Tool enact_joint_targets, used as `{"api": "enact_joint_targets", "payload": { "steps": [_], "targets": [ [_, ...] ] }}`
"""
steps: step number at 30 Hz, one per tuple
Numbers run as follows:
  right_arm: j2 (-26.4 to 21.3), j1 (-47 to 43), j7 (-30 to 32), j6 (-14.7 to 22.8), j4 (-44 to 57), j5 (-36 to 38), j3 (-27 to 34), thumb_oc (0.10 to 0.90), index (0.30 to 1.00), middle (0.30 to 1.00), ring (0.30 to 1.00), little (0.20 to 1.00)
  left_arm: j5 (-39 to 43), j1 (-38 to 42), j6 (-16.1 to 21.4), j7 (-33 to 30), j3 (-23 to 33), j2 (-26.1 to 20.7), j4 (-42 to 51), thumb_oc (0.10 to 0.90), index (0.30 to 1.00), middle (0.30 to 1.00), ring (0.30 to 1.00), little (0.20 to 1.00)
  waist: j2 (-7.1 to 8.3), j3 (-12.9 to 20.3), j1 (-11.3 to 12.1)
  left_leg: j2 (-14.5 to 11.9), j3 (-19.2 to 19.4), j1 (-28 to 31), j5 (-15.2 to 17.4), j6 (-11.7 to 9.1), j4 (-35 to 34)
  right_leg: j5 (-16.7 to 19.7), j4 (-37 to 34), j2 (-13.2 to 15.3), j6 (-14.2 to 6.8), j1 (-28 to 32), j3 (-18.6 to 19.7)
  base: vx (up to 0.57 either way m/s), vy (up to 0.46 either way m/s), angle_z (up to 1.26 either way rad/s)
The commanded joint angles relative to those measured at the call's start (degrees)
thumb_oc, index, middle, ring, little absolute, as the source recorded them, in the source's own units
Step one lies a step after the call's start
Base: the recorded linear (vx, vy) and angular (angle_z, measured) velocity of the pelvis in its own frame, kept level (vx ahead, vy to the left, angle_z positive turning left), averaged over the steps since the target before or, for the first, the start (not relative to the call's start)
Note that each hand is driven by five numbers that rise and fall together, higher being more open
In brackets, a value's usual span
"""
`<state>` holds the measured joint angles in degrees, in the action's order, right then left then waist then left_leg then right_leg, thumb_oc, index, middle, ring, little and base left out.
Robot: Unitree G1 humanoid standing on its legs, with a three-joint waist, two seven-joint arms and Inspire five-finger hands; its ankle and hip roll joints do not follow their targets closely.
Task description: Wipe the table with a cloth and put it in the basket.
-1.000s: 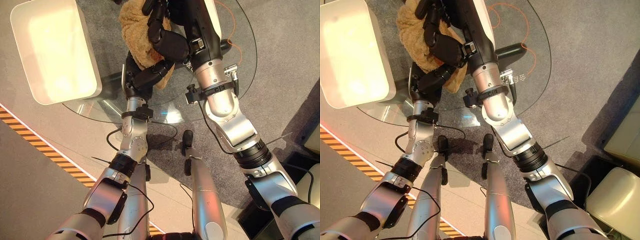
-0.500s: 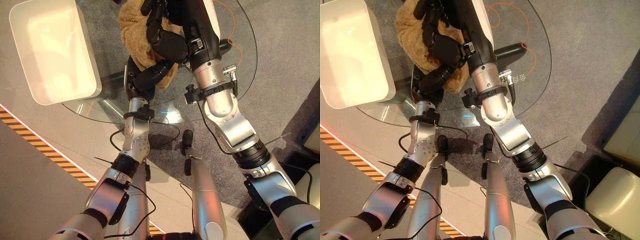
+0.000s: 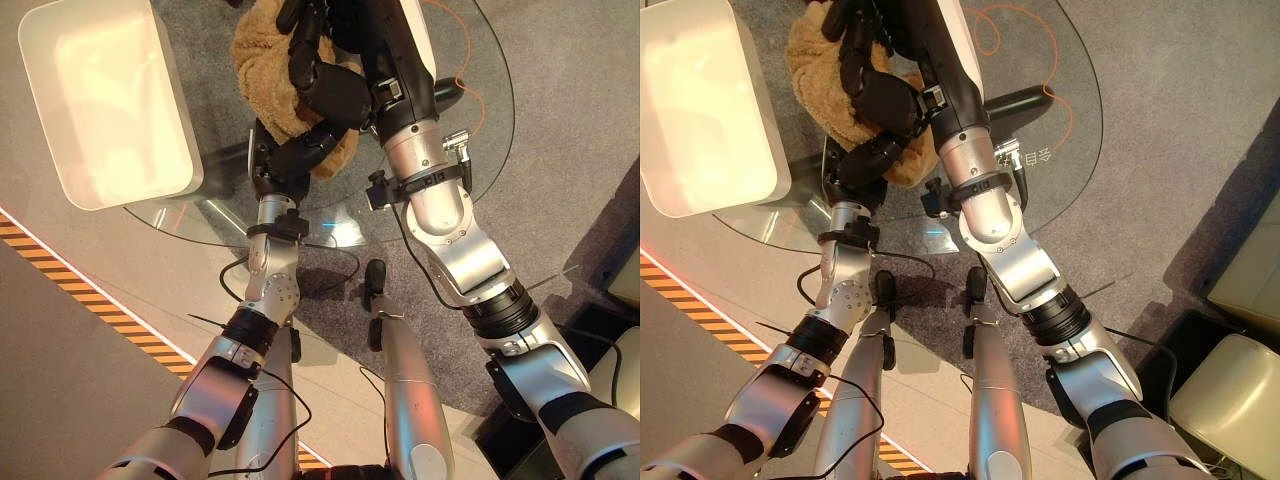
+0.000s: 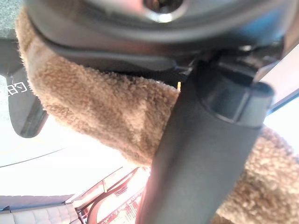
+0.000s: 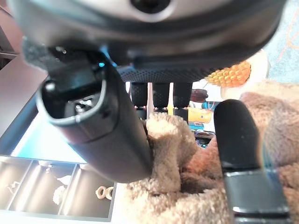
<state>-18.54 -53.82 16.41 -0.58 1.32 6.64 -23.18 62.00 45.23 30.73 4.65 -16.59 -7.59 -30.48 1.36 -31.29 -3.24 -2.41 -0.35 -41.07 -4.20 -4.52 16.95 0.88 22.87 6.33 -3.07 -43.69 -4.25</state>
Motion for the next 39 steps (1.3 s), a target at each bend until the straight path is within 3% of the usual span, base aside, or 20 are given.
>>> {"api": "enact_joint_targets", "payload": {
  "steps": [1, 2, 3, 6, 8, 11, 16, 17, 18, 19, 39],
  "targets": [
    [4.01, -7.31, 0.33, 9.29, 11.31, -0.36, 3.24, 0.100, 0.300, 0.300, 0.300, 0.200, -1.30, 6.96, 4.48, 6.05, -0.68, 1.88, 3.82, 0.100, 0.300, 0.300, 0.300, 0.200, 1.49, 1.50, 0.74, 4.91, 3.59, 1.39, 4.68, 2.67, 1.85, -3.89, -0.36, -6.37, 1.68, 2.37, -2.58, 0.00, 0.000, 0.00],
    [4.00, -7.15, 0.17, 9.49, 11.15, -0.01, 3.32, 0.232, 0.413, 0.413, 0.413, 0.332, 2.27, 6.77, 3.86, 8.20, -0.47, 2.28, 3.76, 0.100, 0.300, 0.300, 0.300, 0.200, 1.50, 1.50, 0.74, 4.94, 3.58, 1.39, 4.68, 2.73, 1.85, -3.90, -0.34, -6.38, 1.71, 2.35, -2.58, 0.00, 0.000, 0.00],
    [4.16, -7.13, 0.04, 9.47, 11.10, -0.25, 3.28, 0.243, 0.422, 0.422, 0.422, 0.343, 3.56, 6.63, 3.53, 9.19, -0.24, 2.55, 3.87, 0.100, 0.300, 0.300, 0.300, 0.200, 1.50, 1.50, 0.74, 4.94, 3.59, 1.34, 4.71, 2.72, 1.88, -3.92, -0.30, -6.40, 1.70, 2.27, -2.58, 0.00, 0.000, 0.00],
    [4.48, -7.08, -0.04, 9.26, 11.07, -0.65, 3.20, 0.160, 0.352, 0.352, 0.352, 0.260, 6.05, 6.31, 3.08, 10.92, 0.07, 3.15, 3.99, 0.100, 0.300, 0.300, 0.300, 0.200, 1.49, 1.50, 0.70, 4.98, 3.53, 1.33, 4.71, 2.69, 1.81, -3.95, -0.32, -6.43, 1.70, 2.21, -2.53, 0.00, 0.000, 0.00],
    [4.81, -7.09, 0.06, 9.16, 10.92, -0.99, 3.15, 0.166, 0.356, 0.356, 0.356, 0.266, 7.31, 6.30, 2.77, 11.56, 0.09, 3.60, 4.10, 0.100, 0.300, 0.300, 0.300, 0.200, 1.55, 1.50, 0.69, 5.01, 3.51, 1.39, 4.66, 2.70, 1.72, -3.90, -0.40, -6.48, 1.71, 2.27, -2.50, 0.00, 0.000, 0.00],
    [4.79, -7.23, 0.30, 8.99, 10.85, -0.89, 3.07, 0.199, 0.385, 0.385, 0.385, 0.299, 7.68, 6.27, 2.56, 12.01, 0.11, 3.82, 4.06, 0.100, 0.300, 0.300, 0.300, 0.200, 1.53, 1.50, 0.68, 5.01, 3.54, 1.56, 4.67, 2.72, 1.63, -3.96, -0.40, -6.44, 1.68, 2.42, -2.49, 0.00, 0.000, 0.00],
    [4.53, -7.24, 0.60, 9.03, 10.60, -0.30, 3.28, 0.320, 0.488, 0.488, 0.488, 0.420, 8.64, 6.15, 1.63, 13.02, 0.32, 3.90, 4.22, 0.100, 0.300, 0.300, 0.300, 0.200, 1.63, 1.50, 0.73, 5.05, 3.55, 1.72, 4.75, 2.75, 1.83, -3.92, -0.34, -6.36, 1.68, 2.64, -2.64, 0.00, 0.000, 0.00],
    [4.57, -7.22, 0.68, 9.04, 10.46, -0.37, 3.28, 0.460, 0.608, 0.608, 0.608, 0.560, 8.47, 6.15, 1.71, 12.94, 0.29, 3.92, 4.15, 0.100, 0.300, 0.300, 0.300, 0.200, 1.62, 1.50, 0.70, 5.06, 3.56, 1.76, 4.78, 2.75, 1.85, -3.91, -0.35, -6.37, 1.70, 2.67, -2.62, 0.00, 0.000, 0.00],
    [4.71, -7.22, 0.88, 9.04, 10.24, -0.48, 3.25, 0.704, 0.818, 0.818, 0.818, 0.804, 8.13, 6.30, 1.71, 12.90, 0.31, 3.96, 3.98, 0.100, 0.300, 0.300, 0.300, 0.200, 1.59, 1.50, 0.69, 5.09, 3.56, 1.82, 4.78, 2.77, 1.80, -3.92, -0.38, -6.38, 1.73, 2.70, -2.61, 0.00, 0.000, 0.00],
    [4.67, -7.21, 0.96, 9.02, 10.15, -0.43, 3.26, 0.800, 0.900, 0.900, 0.900, 0.900, 8.24, 6.37, 1.66, 12.87, 0.29, 3.96, 3.98, 0.100, 0.300, 0.300, 0.300, 0.200, 1.56, 1.50, 0.69, 5.09, 3.55, 1.85, 4.77, 2.79, 1.77, -3.90, -0.39, -6.34, 1.73, 2.71, -2.63, 0.00, 0.000, 0.00],
    [3.70, -8.09, 3.63, 9.53, 9.81, -1.81, 4.92, 0.800, 0.900, 0.900, 0.900, 0.900, 7.62, 6.16, 2.38, 12.69, 0.61, 3.83, 3.40, 0.100, 0.300, 0.300, 0.300, 0.200, 1.32, 1.50, 0.53, 5.15, 3.70, 1.95, 4.64, 2.88, 1.39, -3.64, -0.80, -6.27, 1.75, 2.72, -2.50, 0.00, 0.000, 0.00]
  ]
}}
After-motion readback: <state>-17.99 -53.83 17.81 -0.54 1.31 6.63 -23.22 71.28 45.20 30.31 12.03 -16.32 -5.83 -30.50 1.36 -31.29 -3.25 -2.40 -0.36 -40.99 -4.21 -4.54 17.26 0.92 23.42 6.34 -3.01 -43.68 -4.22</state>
